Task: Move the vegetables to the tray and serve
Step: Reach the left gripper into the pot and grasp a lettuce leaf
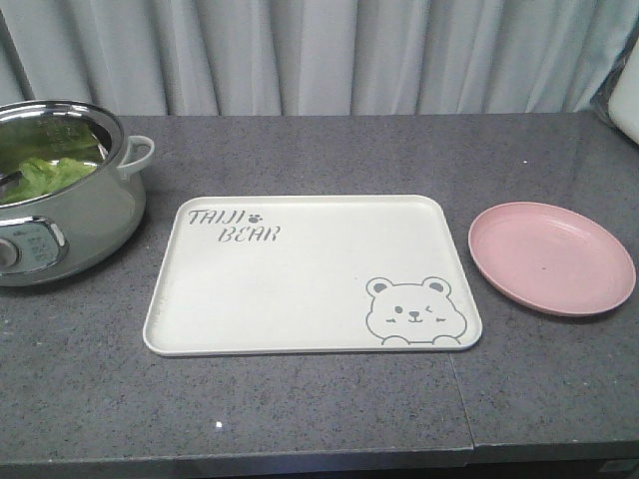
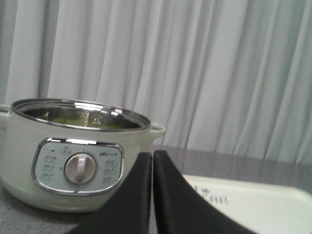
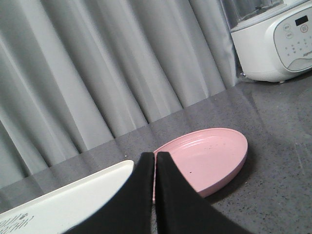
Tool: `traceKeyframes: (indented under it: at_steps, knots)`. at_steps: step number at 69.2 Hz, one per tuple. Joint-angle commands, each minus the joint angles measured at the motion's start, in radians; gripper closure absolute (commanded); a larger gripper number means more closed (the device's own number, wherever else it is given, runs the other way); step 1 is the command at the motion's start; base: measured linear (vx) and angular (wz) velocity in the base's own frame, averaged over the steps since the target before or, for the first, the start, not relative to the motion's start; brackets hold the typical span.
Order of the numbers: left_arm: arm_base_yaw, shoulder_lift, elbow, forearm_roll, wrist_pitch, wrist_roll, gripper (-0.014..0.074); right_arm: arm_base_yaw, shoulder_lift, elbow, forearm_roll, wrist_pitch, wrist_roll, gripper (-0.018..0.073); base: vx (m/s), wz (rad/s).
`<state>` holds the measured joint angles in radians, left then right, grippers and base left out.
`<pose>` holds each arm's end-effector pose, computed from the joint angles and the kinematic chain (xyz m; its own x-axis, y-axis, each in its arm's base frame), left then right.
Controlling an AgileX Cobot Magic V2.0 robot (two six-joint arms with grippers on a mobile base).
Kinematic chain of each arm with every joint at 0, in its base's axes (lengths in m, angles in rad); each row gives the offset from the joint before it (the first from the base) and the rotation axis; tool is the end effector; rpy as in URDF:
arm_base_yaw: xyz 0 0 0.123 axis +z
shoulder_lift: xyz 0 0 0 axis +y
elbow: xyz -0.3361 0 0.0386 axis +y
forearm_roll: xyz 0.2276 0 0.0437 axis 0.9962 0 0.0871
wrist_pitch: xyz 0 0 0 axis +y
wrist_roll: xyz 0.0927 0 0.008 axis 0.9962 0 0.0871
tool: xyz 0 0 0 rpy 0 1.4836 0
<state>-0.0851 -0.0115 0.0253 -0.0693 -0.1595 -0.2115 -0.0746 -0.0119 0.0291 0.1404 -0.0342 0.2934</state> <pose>-0.0176 0.0025 0.2196 0.2001 -0.2943 -0.9345 0.1349 0.9530 -0.2713 -0.0157 0.0007 0.2069 0.1271 0.4119 -0.9023 0.0285 0.9078 0.4184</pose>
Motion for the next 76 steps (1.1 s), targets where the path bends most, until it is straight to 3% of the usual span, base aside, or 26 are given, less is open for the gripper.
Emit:
traceKeyframes:
  at_steps: [1,7,15,24,34,38,48,59,67,76]
  knots:
    - [-0.002,-0.013,0.017,-0.008,-0.152,-0.146,0.0602,-0.007,-0.007,-0.003,0.002,-0.064,-0.001,0.0562,0.0,0.0]
    - [-0.002,-0.013,0.017,-0.008,-0.236,-0.244,0.0602,-0.007,0.0,-0.076,-0.025,-0.06,-0.012,0.0562,0.0,0.0]
    - [-0.002,-0.013,-0.008,-0.008,-0.313,-0.276,0.0602,-0.007,0.066,-0.253,-0.091,0.014,-0.012,0.0562,0.0,0.0]
    - [-0.002,-0.013,-0.145,-0.005,-0.215,-0.272,0.0602,-0.007,0.228,-0.494,-0.111,0.159,-0.058,0.0562,0.0,0.0]
    - [-0.002,-0.012,-0.335,0.052,-0.067,-0.216,0.0602,-0.007,0.448,-0.73,-0.059,0.272,-0.302,0.0562,0.0,0.0]
    - [-0.002,-0.011,-0.404,0.069,-0.02,-0.173,0.0602,-0.007,0.533,-0.808,0.015,0.314,-0.419,0.0562,0.0,0.0]
    - [-0.002,0.054,-0.546,0.075,0.13,-0.081,0.0602,-0.007,0.713,-0.95,0.37,0.43,-0.775,0.0538,0.0,0.0]
    - [-0.002,0.098,-0.584,0.069,0.199,-0.099,0.0596,-0.007,0.793,-0.961,0.775,0.52,-1.143,0.037,0.0,0.0]
    - [-0.002,0.098,-0.584,0.069,0.201,-0.099,0.0545,-0.007,0.801,-0.961,0.944,0.557,-1.271,0.0159,0.0,0.0]
    - [-0.002,0.098,-0.584,0.052,0.243,-0.101,0.0384,-0.007,0.8,-0.961,0.995,0.539,-1.285,-0.002,0.0,0.0]
